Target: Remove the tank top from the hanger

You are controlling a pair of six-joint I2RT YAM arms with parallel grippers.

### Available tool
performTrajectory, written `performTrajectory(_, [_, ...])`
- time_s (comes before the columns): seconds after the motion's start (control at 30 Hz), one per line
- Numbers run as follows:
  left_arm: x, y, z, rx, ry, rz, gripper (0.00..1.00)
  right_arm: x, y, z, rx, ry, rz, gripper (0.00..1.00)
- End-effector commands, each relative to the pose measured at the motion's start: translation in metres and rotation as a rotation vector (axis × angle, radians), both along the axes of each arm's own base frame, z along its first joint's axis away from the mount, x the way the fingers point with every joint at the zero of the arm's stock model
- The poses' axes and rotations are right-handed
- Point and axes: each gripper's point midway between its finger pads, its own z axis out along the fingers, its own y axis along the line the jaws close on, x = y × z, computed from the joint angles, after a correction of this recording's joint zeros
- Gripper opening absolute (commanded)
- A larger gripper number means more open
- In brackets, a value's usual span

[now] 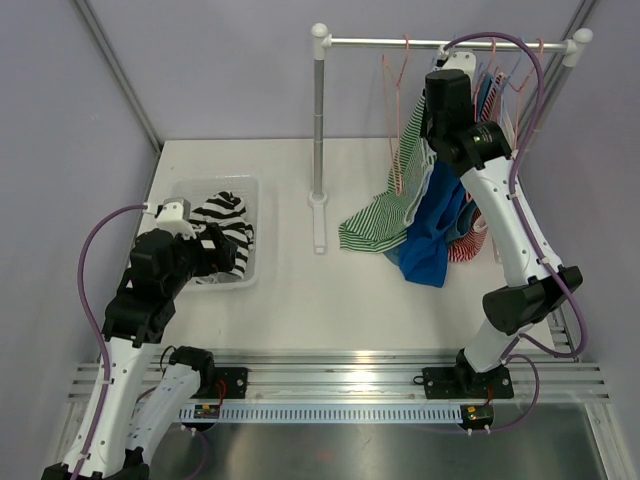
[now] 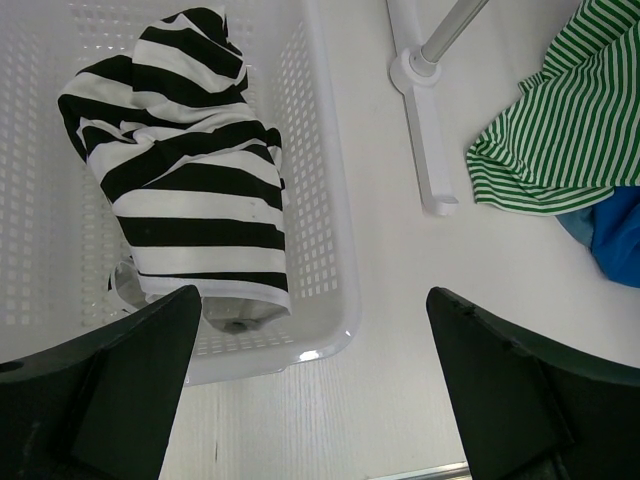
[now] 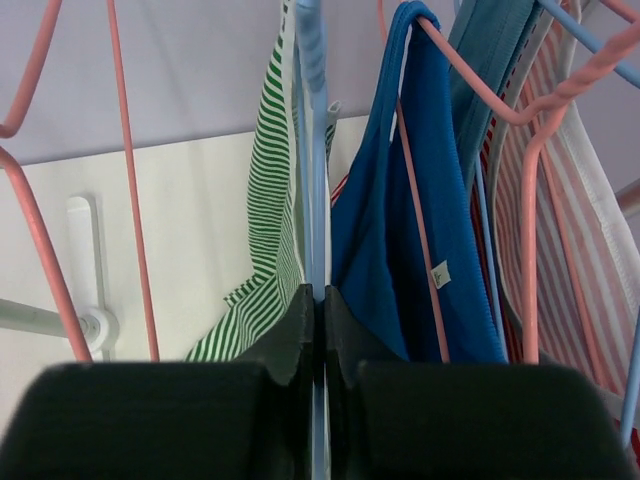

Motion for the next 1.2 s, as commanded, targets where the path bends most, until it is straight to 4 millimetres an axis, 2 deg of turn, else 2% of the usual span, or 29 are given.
performTrajectory(0.0, [0.005,-0.006,0.011,-0.008,-0.048,-0.031,0.99,-0.004,-0.003,0.037,0.050,-0.118,-0.020,0.01])
performTrajectory(0.2, [0.005,-0.005,0.009,-0.007,-0.043,-0.028,0.99,-0.019,0.002,0.072,0.110,-0.214,0.044,0.00])
performTrajectory(0.23, [0.005,-0.005,0.010,-0.007,-0.045,-0.026,0.99,-0.025,0.001,0.084,0.127,-0.246,0.054,0.00])
performTrajectory(0.47, [0.005,-0.005,0.009,-0.006,-0.042,-0.025,0.99,-0.042,0.007,0.104,0.161,-0.278,0.126,0.00])
performTrajectory(0.6, [0.006,-0.006,0.009,-0.007,-0.042,-0.031,0.99,-0.058,0.015,0.105,0.192,-0.256,0.195,0.00])
performTrajectory(0.63, [0.006,-0.005,0.009,-0.006,-0.042,-0.028,0.99,-0.068,0.013,0.108,0.208,-0.258,0.204,0.00])
performTrajectory(0.73, [0.006,-0.005,0.011,-0.006,-0.048,-0.029,0.99,-0.085,0.021,0.096,0.234,-0.219,0.270,0.00])
performTrajectory(0.77, [0.005,-0.006,0.013,-0.010,-0.054,-0.034,0.99,-0.096,0.020,0.095,0.241,-0.215,0.285,0.00])
performTrajectory(0.93, [0.001,-0.021,0.025,-0.041,-0.101,-0.125,0.99,-0.140,0.015,0.084,0.259,-0.174,0.350,0.00])
performTrajectory(1.07, [0.001,-0.027,0.039,-0.066,-0.111,-0.141,0.99,-0.189,0.020,0.081,0.305,-0.168,0.468,0.00])
performTrajectory(1.1, [0.000,-0.030,0.041,-0.077,-0.101,-0.150,0.99,-0.199,0.026,0.078,0.326,-0.155,0.520,0.00])
performTrajectory(1.17, [-0.001,-0.045,0.057,-0.125,-0.116,-0.188,0.99,-0.225,0.029,0.070,0.366,-0.141,0.576,0.00])
